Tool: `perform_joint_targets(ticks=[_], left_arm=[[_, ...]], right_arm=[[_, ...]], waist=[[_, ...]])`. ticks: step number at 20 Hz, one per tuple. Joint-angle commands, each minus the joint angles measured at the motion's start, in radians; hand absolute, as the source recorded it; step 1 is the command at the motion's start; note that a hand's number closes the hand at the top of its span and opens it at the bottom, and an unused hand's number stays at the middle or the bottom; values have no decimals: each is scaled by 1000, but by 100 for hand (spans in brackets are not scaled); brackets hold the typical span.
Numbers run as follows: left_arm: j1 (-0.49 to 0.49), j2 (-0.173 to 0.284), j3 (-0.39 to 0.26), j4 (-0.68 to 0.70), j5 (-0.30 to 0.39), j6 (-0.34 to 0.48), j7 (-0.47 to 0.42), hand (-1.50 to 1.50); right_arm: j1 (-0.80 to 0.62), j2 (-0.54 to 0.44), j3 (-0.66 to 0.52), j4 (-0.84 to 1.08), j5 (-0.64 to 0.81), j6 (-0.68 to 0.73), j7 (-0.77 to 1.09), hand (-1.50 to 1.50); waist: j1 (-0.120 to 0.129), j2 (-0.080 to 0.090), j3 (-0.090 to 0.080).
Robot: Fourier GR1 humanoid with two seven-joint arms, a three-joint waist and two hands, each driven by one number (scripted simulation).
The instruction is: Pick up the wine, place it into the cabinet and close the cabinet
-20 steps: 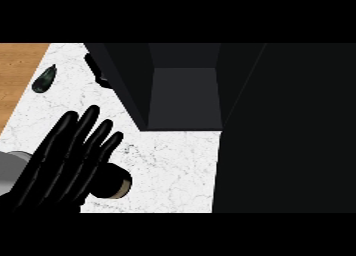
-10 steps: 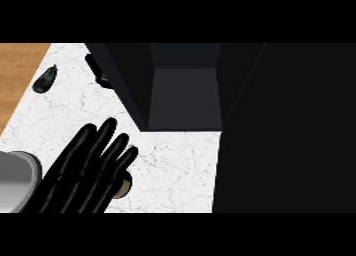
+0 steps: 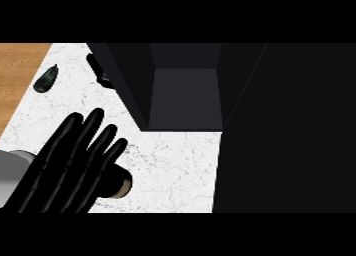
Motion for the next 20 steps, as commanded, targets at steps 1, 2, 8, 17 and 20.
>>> perform_joint_targets(ticks=[1, 2, 8, 17, 20], left_arm=[[40, 46, 40, -167, -45, -3, 48, -150], [25, 39, 35, -161, -64, 17, 59, -150], [70, 94, 152, -159, 15, -25, 30, -150], [110, 181, 400, -167, 193, -116, 17, -150], [122, 170, 445, -68, 207, -141, -69, -150]], right_arm=[[36, -31, -30, -193, -29, -4, 73, -150], [83, -35, 36, -260, 7, -13, 102, -150], [27, -20, 54, -213, 42, -50, 108, -150], [33, -53, 44, -218, 23, -60, 102, -150], [73, -72, 57, -247, 12, -52, 99, -150]], waist=[[-1, 2, 0], [-8, -6, -1], [-4, 3, -2], [-6, 2, -3], [-16, 4, -2]])
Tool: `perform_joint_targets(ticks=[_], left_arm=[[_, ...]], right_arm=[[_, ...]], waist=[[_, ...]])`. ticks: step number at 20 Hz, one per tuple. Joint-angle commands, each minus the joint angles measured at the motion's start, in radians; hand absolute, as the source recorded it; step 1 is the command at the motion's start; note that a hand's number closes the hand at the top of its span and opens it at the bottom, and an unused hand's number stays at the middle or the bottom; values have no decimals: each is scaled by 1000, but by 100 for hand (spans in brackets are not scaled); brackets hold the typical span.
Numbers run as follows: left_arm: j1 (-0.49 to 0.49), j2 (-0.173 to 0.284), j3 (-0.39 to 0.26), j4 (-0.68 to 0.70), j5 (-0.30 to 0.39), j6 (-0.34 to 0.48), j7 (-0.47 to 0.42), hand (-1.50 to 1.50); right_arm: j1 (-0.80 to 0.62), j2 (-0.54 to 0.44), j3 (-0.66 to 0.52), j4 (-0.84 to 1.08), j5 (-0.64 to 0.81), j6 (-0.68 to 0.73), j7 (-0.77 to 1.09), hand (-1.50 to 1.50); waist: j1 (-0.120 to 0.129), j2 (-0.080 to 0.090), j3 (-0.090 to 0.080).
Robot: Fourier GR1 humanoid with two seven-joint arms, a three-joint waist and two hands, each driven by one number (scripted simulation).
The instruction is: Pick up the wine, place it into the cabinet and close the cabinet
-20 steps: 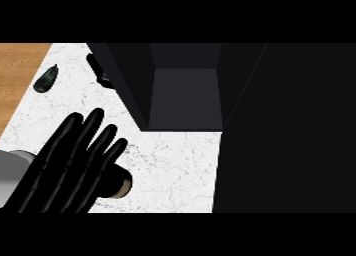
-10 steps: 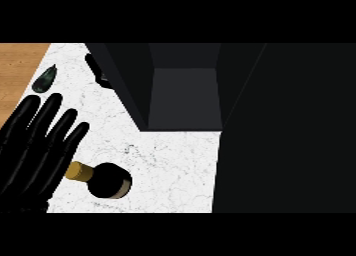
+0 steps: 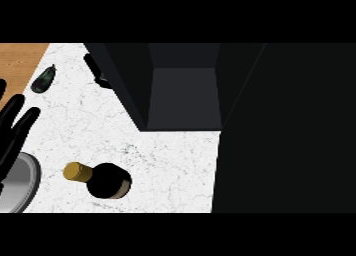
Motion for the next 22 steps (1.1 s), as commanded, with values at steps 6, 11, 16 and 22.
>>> perform_joint_targets(ticks=[6, 11, 16, 22], left_arm=[[80, 15, 189, -58, 199, -98, -41, -150], [186, -28, 241, 31, 287, -208, -182, -150], [290, -61, 310, 112, 364, -316, -303, -150], [369, -30, 388, 251, 439, -482, -424, -150]], right_arm=[[50, -44, -1, -257, -27, -12, 100, -150], [15, -27, 57, -224, 48, -52, 104, -150], [-14, -40, -13, -207, -20, -45, 99, -150], [-33, -41, 43, -226, 29, -73, 140, -150]], waist=[[-3, -1, 0], [-4, -1, -1], [4, 1, -1], [-1, 1, 0]])
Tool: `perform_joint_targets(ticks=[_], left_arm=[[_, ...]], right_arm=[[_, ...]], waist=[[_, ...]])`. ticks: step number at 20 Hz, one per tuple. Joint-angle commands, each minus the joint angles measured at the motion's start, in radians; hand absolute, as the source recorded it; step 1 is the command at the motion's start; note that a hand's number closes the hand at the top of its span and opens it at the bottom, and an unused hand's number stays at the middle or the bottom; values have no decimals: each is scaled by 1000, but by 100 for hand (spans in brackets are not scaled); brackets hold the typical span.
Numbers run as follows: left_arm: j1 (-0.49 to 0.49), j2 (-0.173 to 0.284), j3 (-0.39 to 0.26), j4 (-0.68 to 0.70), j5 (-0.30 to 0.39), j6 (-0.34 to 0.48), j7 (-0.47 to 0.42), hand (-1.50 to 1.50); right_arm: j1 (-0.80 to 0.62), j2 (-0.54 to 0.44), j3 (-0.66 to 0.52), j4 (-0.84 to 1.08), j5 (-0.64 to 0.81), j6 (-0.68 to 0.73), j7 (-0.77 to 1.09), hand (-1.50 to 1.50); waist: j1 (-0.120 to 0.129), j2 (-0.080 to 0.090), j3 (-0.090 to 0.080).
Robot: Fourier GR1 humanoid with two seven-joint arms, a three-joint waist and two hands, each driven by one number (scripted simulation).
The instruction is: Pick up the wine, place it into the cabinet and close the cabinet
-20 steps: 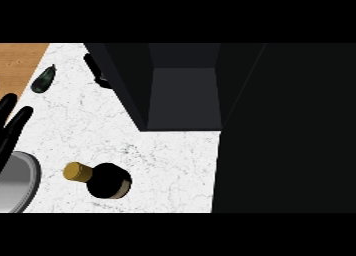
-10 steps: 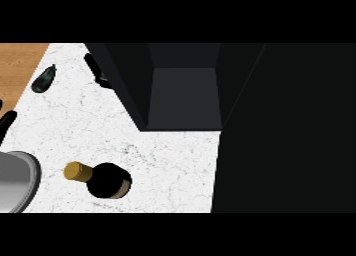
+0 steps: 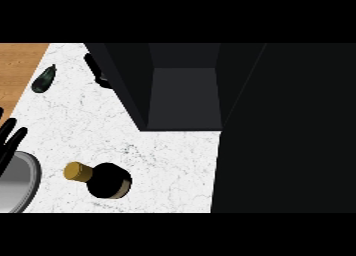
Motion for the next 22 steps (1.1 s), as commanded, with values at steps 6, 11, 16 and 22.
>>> perform_joint_targets(ticks=[6, 11, 16, 22], left_arm=[[21, -10, 33, 245, 34, -172, -205, -150], [47, -37, -2, 364, -47, -224, -314, -150], [29, -65, -14, 454, -124, -206, -387, -150], [-27, -25, 44, 635, -134, -242, -478, -150]], right_arm=[[22, -25, 29, -242, 13, -36, 137, -150], [35, -42, -28, -225, -26, -22, 93, -150], [8, -43, 15, -260, -11, -40, 133, -150], [13, -74, -39, -257, -51, -24, 119, -150]], waist=[[-12, 3, 1], [-12, 4, 2], [-14, 3, 1], [-16, 4, 2]])
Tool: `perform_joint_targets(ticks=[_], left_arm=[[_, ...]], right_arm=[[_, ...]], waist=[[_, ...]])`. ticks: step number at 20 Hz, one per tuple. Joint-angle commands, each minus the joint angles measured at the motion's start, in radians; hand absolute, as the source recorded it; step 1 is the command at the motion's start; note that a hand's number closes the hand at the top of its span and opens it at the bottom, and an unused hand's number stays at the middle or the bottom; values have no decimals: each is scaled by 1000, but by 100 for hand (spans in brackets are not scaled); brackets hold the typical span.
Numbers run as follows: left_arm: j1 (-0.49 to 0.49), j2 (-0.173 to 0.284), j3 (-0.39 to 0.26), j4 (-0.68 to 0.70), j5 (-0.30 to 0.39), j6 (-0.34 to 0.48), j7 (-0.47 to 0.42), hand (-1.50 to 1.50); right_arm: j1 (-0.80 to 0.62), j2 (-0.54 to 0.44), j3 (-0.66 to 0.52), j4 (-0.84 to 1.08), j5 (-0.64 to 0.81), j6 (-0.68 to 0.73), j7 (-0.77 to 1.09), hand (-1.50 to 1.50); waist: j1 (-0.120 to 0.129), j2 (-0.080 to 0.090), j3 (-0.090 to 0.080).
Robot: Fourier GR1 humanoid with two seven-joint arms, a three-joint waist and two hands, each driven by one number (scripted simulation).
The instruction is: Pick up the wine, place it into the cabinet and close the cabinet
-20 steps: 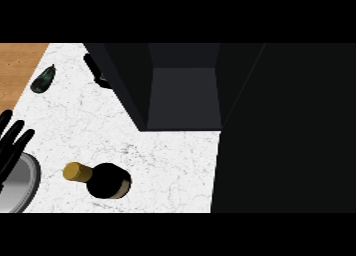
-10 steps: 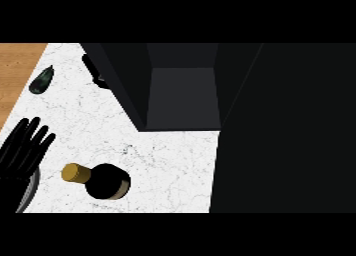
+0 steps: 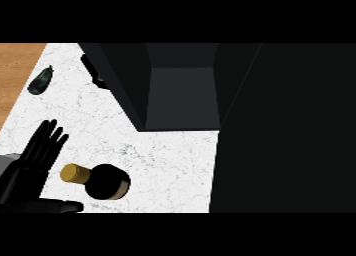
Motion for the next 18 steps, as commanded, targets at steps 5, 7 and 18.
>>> perform_joint_targets(ticks=[5, 7, 18], left_arm=[[1, -15, -14, 171, -61, -35, -130, -150], [-64, 3, 4, 296, -79, -44, -182, -150], [-87, 3, -19, 533, -136, -108, -373, -150]], right_arm=[[95, -54, -25, -235, -41, 18, 35, -150], [82, -44, 28, -273, -5, -10, 83, -150], [73, -42, 48, -241, 2, -32, 64, -150]], waist=[[4, 0, 1], [-7, 0, -1], [-2, 0, 0]])
